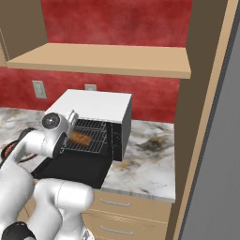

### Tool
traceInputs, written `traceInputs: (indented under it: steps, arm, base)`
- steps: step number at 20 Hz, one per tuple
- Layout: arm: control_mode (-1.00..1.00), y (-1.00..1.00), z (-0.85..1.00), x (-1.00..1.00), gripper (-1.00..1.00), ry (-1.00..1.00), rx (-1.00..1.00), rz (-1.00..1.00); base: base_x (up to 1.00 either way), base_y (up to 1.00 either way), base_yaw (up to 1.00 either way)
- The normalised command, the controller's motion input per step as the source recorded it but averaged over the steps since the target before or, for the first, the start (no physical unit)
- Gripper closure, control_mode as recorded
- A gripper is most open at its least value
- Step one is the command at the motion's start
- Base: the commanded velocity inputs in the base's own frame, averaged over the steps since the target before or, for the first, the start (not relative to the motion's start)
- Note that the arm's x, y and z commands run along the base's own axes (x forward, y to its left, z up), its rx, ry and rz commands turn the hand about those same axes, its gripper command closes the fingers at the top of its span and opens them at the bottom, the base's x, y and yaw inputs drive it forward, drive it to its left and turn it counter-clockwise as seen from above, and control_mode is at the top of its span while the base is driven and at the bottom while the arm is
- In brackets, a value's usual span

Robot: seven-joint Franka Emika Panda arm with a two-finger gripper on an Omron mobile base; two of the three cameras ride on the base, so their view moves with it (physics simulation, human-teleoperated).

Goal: Pull the toaster oven rack outwards. Pick up the baguette from the plate and place it on the toaster oven rack. Close the toaster oven door fully and set the temperature to the lowest setting.

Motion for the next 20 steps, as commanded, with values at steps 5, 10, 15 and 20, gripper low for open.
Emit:
traceInputs:
  steps: [5,10,15,20]
  arm:
    - [-1.0,0.0,-0.01,0.49,1.0,0.06,-0.06,0.07]
    - [-1.0,0.09,-0.25,0.41,1.0,0.07,-0.19,0.08]
    - [-1.0,0.06,-0.37,0.3,1.0,0.03,-0.21,0.08]
    - [-1.0,0.01,-0.36,0.06,1.0,0.22,-0.09,0.12]
  base:
    - [0.0,0.0,0.0]
    - [0.0,0.0,0.0]
    - [0.0,0.0,0.0]
    - [0.0,0.0,0.0]
